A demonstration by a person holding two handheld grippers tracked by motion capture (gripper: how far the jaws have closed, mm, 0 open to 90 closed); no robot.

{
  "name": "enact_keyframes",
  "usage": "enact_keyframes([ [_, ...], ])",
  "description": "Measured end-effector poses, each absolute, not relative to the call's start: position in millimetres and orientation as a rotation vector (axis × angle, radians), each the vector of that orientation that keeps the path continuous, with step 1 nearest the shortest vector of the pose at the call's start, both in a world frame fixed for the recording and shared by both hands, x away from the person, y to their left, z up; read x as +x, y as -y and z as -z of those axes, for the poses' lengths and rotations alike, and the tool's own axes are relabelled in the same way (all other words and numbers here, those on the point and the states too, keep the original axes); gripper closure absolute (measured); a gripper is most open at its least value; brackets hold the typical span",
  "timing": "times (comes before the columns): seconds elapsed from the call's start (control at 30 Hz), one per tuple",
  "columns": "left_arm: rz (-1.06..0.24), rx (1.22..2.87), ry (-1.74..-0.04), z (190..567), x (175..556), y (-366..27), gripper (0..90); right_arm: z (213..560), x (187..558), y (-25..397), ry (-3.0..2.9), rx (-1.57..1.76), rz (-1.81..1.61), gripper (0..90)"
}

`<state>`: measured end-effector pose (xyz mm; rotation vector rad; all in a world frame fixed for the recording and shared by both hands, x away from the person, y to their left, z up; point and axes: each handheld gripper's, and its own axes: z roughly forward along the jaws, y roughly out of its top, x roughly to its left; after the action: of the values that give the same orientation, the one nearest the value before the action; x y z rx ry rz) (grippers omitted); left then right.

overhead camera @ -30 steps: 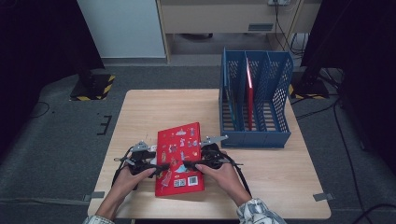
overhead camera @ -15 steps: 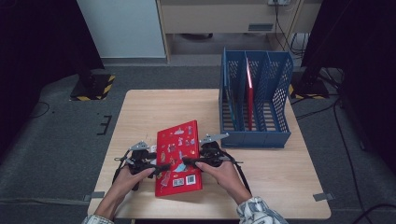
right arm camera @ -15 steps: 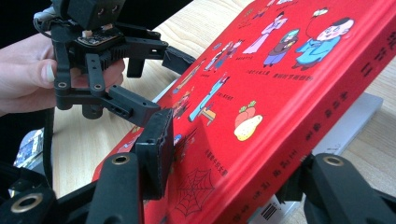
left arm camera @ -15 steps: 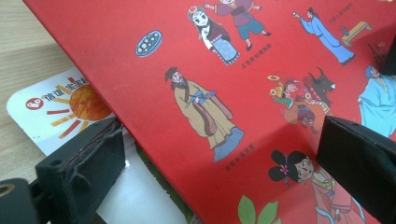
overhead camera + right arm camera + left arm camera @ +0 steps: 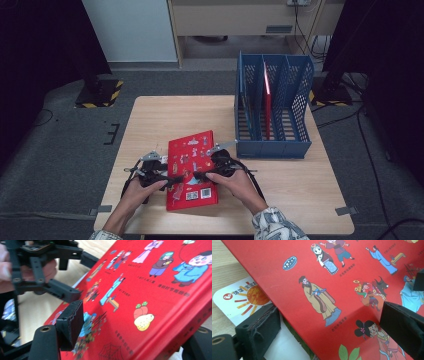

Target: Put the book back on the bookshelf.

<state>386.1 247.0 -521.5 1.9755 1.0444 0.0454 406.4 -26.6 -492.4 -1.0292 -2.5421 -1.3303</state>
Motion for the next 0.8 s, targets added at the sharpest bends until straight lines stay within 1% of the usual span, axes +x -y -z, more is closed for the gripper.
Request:
enact_keyframes([
  [0.17,-0.042,1.974,-1.053,520.6,386.2,-247.4,2.5,494.9,408.3,25.4,2.516,-1.064,1.379,34.6],
  [0.33,-0.048,1.990,-1.049,518.7,386.0,-245.9,2.5,496.4,408.5,21.9,2.526,-1.064,1.361,29.7],
  [0.53,-0.061,1.996,-1.045,516.9,385.7,-246.0,3.0,497.4,409.1,21.1,2.514,-1.070,1.360,29.1],
  [0.8,-0.080,1.982,-1.041,513.5,384.6,-247.2,6.9,498.4,410.2,20.8,2.488,-1.078,1.369,28.3],
])
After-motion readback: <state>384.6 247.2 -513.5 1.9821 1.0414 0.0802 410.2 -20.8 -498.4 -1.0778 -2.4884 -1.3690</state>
